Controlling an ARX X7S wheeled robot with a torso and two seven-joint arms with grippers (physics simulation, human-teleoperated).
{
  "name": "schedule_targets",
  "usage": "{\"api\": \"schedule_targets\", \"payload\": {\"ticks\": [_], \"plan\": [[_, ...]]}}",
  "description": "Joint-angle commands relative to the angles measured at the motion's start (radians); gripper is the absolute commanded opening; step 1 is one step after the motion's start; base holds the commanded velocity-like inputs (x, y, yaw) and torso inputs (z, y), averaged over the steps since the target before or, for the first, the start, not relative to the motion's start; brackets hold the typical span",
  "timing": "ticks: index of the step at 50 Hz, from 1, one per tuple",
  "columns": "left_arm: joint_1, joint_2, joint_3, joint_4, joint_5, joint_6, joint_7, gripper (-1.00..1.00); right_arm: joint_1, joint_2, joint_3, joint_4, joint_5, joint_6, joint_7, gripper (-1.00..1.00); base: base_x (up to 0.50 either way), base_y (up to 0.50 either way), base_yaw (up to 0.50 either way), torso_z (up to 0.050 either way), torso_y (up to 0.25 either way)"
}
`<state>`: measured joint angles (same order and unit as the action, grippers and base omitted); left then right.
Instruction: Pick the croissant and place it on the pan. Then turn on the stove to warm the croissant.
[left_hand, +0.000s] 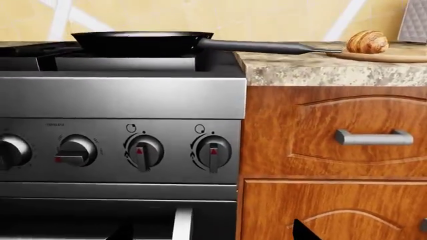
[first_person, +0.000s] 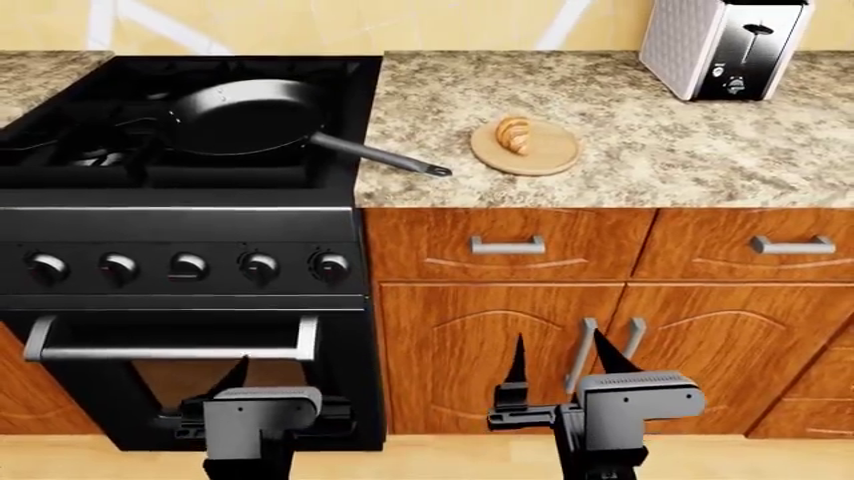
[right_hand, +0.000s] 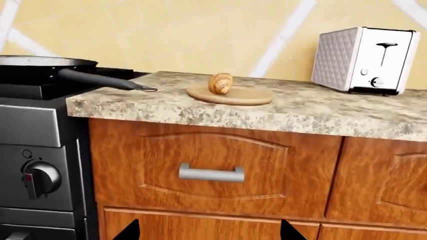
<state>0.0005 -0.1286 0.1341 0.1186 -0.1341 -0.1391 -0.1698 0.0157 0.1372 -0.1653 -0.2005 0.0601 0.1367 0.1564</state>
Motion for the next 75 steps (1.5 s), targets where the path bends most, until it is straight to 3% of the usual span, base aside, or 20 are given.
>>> {"api": "schedule_targets", "payload": {"ticks": [1,8,12,13,16,17,20,22,24,25,32,37,49,75], "plan": [[-0.039,-0.042,-0.034,0.255,-0.108,-0.274,-0.011,1.0,0.033,0.049,-0.03,-0.387,0.017,0.387,-0.004,1.0,0.0,0.0,0.0,0.05,0.0],[-0.108,-0.148,-0.041,0.447,-0.199,-0.422,0.069,1.0,0.115,0.062,0.033,-0.678,0.142,0.773,-0.046,1.0,0.0,0.0,0.0,0.05,0.0],[-0.178,-0.202,-0.042,0.534,-0.266,-0.576,0.089,1.0,0.269,0.036,0.102,-0.843,0.254,1.144,-0.051,1.0,0.0,0.0,0.0,0.05,0.0],[-0.202,-0.208,-0.049,0.547,-0.29,-0.629,0.086,1.0,0.308,0.052,0.123,-0.846,0.352,1.191,0.006,1.0,0.0,0.0,0.0,0.05,0.0],[-0.28,-0.225,-0.089,0.601,-0.405,-0.779,0.104,1.0,0.492,0.126,0.276,-0.846,0.802,1.43,0.401,1.0,0.0,0.0,0.0,0.05,0.0],[-0.306,-0.227,-0.109,0.618,-0.449,-0.829,0.107,1.0,0.541,0.176,0.29,-0.795,0.952,1.433,0.551,1.0,0.0,0.0,0.0,0.048,0.0],[-0.36,-0.227,-0.169,0.655,-0.533,-0.886,0.114,1.0,0.717,0.366,0.096,-0.665,1.402,1.268,1.001,1.0,0.0,0.0,0.0,0.023,0.0],[-0.391,-0.238,-0.194,0.667,-0.574,-0.912,0.127,1.0,0.791,0.429,0.001,-0.662,1.702,1.183,1.301,1.0,0.0,0.0,0.0,0.002,0.0],[-0.413,-0.245,-0.228,0.677,-0.622,-0.942,0.133,1.0,0.846,0.473,-0.065,-0.672,2.002,1.122,1.388,1.0,0.0,0.0,0.0,0.0,0.0],[-0.42,-0.249,-0.244,0.68,-0.648,-0.962,0.134,1.0,0.865,0.495,-0.088,-0.682,2.067,1.092,1.404,1.0,0.0,0.0,0.0,0.0,0.0],[-0.497,-0.258,-0.308,0.645,-0.771,-1.104,0.101,1.0,0.93,0.602,-0.173,-0.704,2.098,0.975,1.4,1.0,0.0,0.0,0.0,0.0,0.0],[-0.535,-0.253,-0.323,0.602,-0.82,-1.162,0.088,1.0,0.915,0.631,-0.109,-0.699,2.057,0.948,1.354,1.0,0.0,0.0,0.0,0.0,0.0],[-0.483,-0.272,-0.263,0.564,-0.784,-1.137,0.109,1.0,0.897,0.612,-0.006,-0.635,1.966,0.914,1.248,1.0,0.0,0.0,0.0,0.0,0.0],[-0.566,-0.254,-0.34,0.553,-0.861,-1.142,0.07,1.0,1.065,0.622,-0.149,-0.552,2.075,0.896,1.312,1.0,0.07,0.0,0.0,0.0,0.0]]}}
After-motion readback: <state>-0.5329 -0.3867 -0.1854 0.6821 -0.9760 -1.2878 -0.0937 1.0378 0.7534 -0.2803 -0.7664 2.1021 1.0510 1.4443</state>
